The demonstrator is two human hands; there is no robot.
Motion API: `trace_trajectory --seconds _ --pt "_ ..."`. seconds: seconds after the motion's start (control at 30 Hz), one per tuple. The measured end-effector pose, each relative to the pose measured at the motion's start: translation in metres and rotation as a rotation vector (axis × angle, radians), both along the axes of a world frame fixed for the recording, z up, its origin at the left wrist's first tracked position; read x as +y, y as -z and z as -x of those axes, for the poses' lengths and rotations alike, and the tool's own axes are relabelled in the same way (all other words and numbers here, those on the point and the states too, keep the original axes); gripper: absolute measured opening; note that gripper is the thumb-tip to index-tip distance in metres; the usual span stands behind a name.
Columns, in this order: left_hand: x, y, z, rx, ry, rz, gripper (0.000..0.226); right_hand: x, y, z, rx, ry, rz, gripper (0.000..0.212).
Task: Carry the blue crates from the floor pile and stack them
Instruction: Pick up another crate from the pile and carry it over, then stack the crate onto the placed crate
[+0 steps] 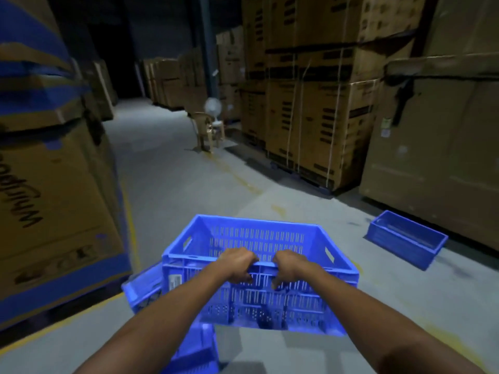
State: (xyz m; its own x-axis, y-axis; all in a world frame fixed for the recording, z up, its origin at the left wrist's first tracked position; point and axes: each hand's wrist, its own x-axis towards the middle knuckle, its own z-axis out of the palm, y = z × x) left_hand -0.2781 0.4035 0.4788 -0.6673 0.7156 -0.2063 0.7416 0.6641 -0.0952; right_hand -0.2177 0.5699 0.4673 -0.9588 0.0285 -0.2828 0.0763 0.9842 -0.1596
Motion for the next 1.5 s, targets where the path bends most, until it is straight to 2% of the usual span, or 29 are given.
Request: trace_trajectory --seconds 0.13,0.37,0.53,0.67,0.8,1.0,1.13,1.4,1.5 --pt "0.074 -0.019 0.034 0.098 0.047 0.021 0.038 0.069 -0.003 0.025 0.156 0.055 -0.018 0.040" --pt "0.165 -0.048 0.085 0.257 0.118 -0.093 0.034 0.160 -0.028 0.061 0.421 0.119 -0.064 0.028" --pt "0.217 -0.066 0.117 0.313 0.178 -0.119 0.018 0.204 -0.044 0.084 0.498 0.204 -0.122 0.025" --pt "0.257 -0.073 0.150 0.309 0.250 -0.104 0.018 0.237 -0.049 0.107 0.468 0.266 -0.132 0.022" --pt "0.302 -0.072 0.195 0.248 0.334 -0.057 0.027 0.274 -0.050 0.140 0.391 0.304 -0.119 0.025" --pt "0.385 -0.053 0.290 -0.092 0.316 -0.038 0.028 0.344 -0.045 0.221 0.193 0.313 -0.098 0.041" --pt "0.435 -0.045 0.353 -0.221 0.333 -0.050 0.029 0.389 -0.047 0.285 0.037 0.382 -0.034 0.036" --pt "0.526 -0.017 0.437 -0.201 0.521 0.001 0.035 0.457 -0.020 0.351 -0.020 0.592 0.047 0.049" --pt "0.559 -0.013 0.462 -0.197 0.572 0.014 0.035 0.482 -0.009 0.368 0.004 0.633 0.104 0.046"
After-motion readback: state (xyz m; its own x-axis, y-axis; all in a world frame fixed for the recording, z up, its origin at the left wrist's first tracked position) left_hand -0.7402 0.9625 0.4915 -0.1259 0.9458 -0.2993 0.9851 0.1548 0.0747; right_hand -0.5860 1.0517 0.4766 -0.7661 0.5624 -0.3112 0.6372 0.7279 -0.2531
